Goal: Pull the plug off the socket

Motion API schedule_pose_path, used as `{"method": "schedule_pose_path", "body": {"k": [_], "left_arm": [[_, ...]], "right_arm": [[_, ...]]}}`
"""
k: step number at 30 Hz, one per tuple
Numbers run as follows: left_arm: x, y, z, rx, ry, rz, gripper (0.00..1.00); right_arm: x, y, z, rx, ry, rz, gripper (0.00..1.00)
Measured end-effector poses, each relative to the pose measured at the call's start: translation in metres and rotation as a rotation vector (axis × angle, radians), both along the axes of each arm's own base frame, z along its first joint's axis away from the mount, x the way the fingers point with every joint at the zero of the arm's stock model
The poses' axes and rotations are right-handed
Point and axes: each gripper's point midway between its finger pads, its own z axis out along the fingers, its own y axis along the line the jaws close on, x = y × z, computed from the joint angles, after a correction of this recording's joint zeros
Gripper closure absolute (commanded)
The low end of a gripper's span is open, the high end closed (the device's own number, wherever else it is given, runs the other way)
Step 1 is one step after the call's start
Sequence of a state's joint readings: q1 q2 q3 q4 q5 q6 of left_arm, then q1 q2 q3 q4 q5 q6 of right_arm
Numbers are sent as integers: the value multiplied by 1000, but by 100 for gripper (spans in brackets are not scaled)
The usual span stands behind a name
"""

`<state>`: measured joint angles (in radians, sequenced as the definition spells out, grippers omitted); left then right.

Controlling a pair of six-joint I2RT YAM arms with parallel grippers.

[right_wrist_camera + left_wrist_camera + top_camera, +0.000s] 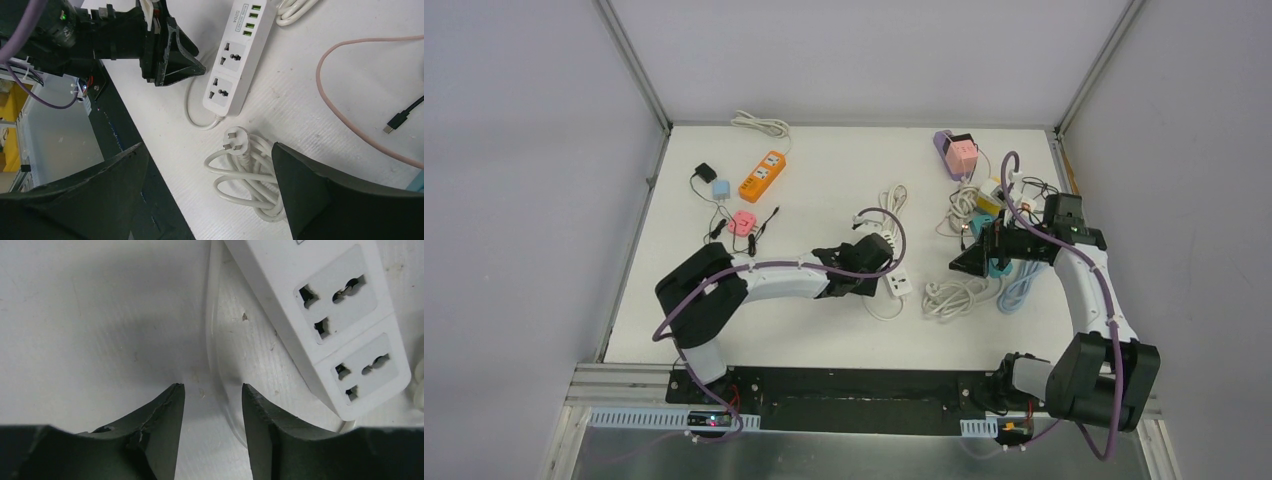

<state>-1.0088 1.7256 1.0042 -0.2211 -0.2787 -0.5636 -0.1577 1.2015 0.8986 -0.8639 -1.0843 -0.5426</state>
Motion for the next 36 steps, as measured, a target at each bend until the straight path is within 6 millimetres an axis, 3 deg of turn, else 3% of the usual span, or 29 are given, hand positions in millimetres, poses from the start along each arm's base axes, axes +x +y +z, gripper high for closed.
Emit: {"method": "schedule_pose_path", "body": {"k": [10,15,20,25,31,36], "left_arm": [[7,-20,-6,-2,23,-13,81],[10,-22,-8,19,35,-5,100],[16,-13,-8,76,35,21,100],[44,23,-12,123,58,84,100],[115,94,5,176,46,208,100],[174,134,27,197,15,281,100]], "right_arm": [[0,1,-1,15,1,0,4],[1,2,-4,30,21,5,4],[2,2,-7,42,37,10,4],[2,3,-9,47,43,16,5],[1,3,-12,56,58,25,5],[1,3,-13,54,58,30,5]]}}
